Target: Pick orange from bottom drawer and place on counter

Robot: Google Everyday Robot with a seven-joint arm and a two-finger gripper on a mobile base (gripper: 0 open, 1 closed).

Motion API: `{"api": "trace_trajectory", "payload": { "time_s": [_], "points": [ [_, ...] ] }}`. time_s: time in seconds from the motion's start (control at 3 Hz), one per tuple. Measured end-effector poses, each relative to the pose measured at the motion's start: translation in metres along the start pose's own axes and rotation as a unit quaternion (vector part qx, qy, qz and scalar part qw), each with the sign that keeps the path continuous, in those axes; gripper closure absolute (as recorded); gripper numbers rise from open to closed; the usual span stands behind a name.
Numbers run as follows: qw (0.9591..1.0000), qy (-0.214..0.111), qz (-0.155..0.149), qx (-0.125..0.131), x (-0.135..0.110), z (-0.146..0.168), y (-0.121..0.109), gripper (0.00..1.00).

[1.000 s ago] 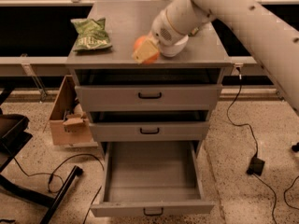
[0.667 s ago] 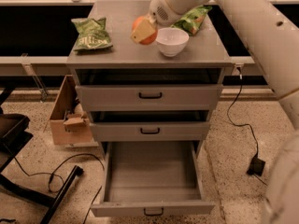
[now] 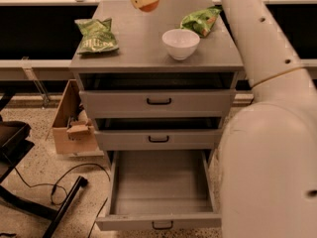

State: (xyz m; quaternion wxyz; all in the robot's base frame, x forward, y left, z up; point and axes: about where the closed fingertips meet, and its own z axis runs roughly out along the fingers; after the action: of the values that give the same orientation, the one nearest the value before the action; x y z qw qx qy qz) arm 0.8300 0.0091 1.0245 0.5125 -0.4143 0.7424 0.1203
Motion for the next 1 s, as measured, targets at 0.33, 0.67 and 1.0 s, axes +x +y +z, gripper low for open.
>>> {"api": "trace_trajectory", "payload": {
  "time_s": [0.33, 0.67, 1.0],
  "points": [
    [0.9986, -0.049, -0.005, 0.022, -0.011, 0.049, -0.026, 1.00],
    [0.9962, -0.058, 0.001, 0.066, -0.010, 0.080, -0.054, 1.00],
    [0.9934, -0.025, 0.030, 0.108, 0.023, 0.092, -0.081, 1.00]
  ]
}}
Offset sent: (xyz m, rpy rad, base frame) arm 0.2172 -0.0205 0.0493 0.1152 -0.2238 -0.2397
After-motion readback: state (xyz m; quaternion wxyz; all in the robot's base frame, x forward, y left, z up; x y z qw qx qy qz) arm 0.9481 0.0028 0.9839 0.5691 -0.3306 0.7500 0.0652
